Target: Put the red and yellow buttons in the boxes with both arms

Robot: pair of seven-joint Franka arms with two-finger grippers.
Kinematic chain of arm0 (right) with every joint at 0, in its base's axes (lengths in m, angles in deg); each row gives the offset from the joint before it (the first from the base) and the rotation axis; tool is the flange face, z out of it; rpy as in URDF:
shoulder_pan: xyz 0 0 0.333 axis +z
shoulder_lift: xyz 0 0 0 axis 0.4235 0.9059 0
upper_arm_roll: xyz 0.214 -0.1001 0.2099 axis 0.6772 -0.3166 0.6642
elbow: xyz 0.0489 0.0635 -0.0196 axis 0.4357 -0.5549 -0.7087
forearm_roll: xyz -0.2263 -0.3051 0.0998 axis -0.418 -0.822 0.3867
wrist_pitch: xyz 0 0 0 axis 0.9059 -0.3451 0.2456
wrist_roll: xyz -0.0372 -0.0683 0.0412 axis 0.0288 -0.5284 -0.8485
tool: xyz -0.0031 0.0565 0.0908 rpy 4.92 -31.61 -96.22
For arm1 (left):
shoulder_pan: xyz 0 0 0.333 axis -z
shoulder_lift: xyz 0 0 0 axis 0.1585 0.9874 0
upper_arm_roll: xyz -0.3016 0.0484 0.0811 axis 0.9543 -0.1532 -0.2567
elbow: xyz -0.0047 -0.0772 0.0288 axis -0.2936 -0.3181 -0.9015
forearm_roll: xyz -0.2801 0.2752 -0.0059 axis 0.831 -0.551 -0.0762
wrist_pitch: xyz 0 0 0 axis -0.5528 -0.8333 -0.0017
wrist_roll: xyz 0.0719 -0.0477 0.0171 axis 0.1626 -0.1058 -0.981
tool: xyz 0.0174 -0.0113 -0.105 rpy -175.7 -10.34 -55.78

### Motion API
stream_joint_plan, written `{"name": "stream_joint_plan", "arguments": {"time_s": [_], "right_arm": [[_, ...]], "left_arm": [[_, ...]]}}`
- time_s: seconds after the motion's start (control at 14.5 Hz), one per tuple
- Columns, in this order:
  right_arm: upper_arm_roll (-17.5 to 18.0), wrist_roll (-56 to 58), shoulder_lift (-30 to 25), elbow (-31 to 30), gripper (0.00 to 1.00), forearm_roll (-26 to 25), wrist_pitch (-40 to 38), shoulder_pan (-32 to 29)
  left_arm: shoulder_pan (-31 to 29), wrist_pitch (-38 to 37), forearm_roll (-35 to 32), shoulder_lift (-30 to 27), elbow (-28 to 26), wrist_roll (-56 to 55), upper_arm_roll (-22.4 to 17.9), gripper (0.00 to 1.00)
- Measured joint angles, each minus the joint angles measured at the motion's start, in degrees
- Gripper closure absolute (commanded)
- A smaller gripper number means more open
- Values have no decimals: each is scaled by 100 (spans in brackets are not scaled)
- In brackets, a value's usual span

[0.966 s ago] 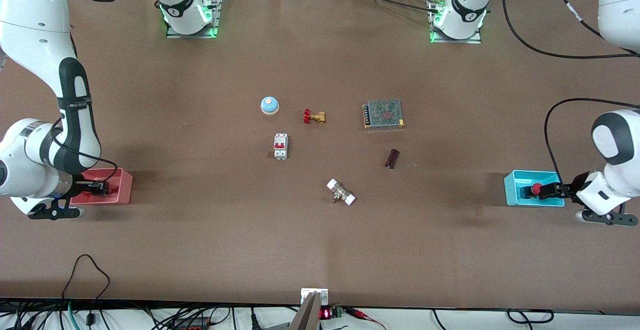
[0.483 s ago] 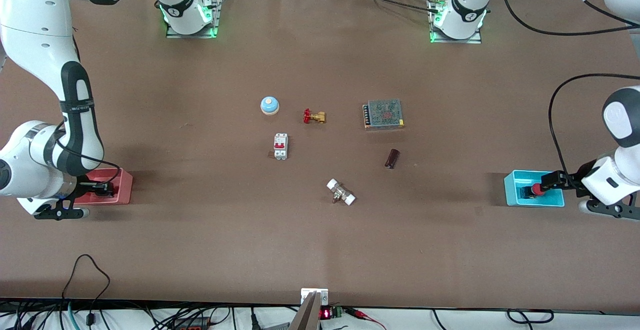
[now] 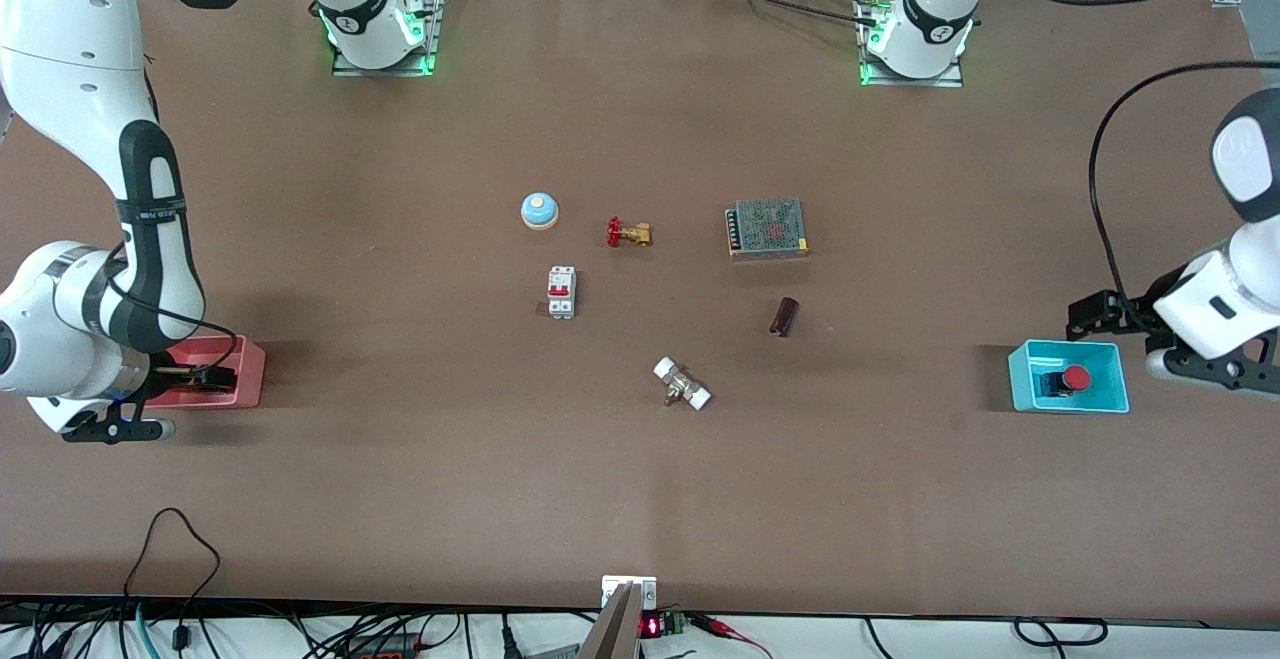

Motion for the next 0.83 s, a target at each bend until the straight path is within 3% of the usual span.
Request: {"name": "stream_joint_plan", "arguments": {"time_s": [0.41,0.83], "right_arm": [[30,0,-999,142,0,4,-1114,62],[68,-455,-2150,162,0,12,-2471,569]], "left_arm": [[96,-621,0,-1106,-585,-501,66,0],[78,-1169,0,-1713,-631,-594,77,0]]}}
